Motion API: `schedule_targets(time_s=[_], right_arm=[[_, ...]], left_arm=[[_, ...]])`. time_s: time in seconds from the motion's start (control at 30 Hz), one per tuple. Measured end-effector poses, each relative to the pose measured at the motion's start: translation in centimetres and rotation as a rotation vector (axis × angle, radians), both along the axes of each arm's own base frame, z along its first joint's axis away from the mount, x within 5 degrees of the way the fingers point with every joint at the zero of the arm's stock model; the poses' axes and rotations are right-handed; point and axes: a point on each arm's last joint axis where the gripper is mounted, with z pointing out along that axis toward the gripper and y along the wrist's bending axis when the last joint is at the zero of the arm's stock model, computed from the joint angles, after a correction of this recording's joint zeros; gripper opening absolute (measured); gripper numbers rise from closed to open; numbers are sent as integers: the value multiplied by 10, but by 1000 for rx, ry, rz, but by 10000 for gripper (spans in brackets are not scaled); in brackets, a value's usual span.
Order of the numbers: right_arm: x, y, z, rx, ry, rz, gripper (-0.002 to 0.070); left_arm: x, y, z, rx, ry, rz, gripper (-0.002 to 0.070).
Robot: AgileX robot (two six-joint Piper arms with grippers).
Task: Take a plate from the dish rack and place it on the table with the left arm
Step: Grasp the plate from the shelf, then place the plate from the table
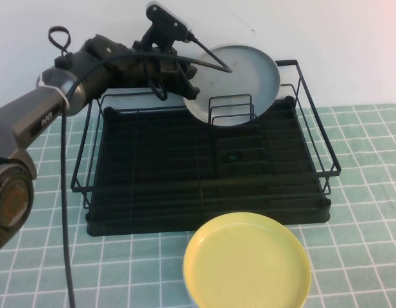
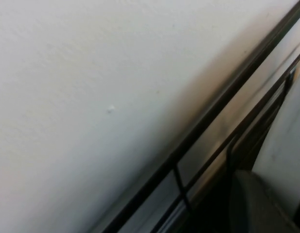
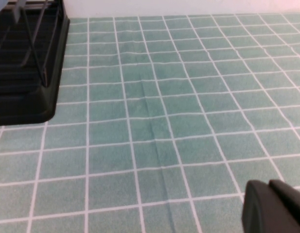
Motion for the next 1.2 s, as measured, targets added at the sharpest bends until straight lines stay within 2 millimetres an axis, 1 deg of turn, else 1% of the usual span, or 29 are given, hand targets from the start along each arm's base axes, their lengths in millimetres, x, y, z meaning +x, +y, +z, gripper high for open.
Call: schedule_targets(time_s=[0.07, 0.17, 0.33, 0.4, 0.5, 0.53, 0.57, 0.67, 0.77, 0.83, 0.9, 0.97, 1.07, 1.2], right_arm=[[0, 0, 0, 0, 0, 0, -2], [0, 0, 0, 0, 0, 0, -2], [0, 0, 0, 0, 0, 0, -2], [0, 0, 0, 0, 0, 0, -2], [0, 0, 0, 0, 0, 0, -2], [0, 0, 0, 0, 0, 0, -2], [0, 0, 0, 0, 0, 0, -2], [0, 0, 0, 0, 0, 0, -2], [0, 0, 0, 0, 0, 0, -2], [0, 0, 0, 0, 0, 0, -2], [0, 0, 0, 0, 0, 0, -2], [0, 0, 0, 0, 0, 0, -2], [0, 0, 0, 0, 0, 0, -2], [0, 0, 0, 0, 0, 0, -2]], left_arm=[[-3, 2, 10, 22, -12, 5, 41], [-11, 8, 36, 44, -49, 6, 38], [-37, 17, 93, 22, -113, -13, 26], [-57, 21, 123, 11, -128, -37, 15], [-83, 29, 158, 10, -152, -48, 7], [-96, 33, 174, 11, -154, -47, 7], [-105, 36, 183, 6, -149, -46, 6], [-143, 48, 213, 2, -91, -46, 4], [-176, 59, 230, 8, 4, -44, 2], [-195, 64, 232, 23, 138, -40, 2], [-207, 68, 228, 35, 270, -26, 2], [-209, 69, 222, 18, 361, 17, 2], [-206, 68, 201, -20, 507, 79, 2], [-204, 60, 150, 8, 721, 123, 2]])
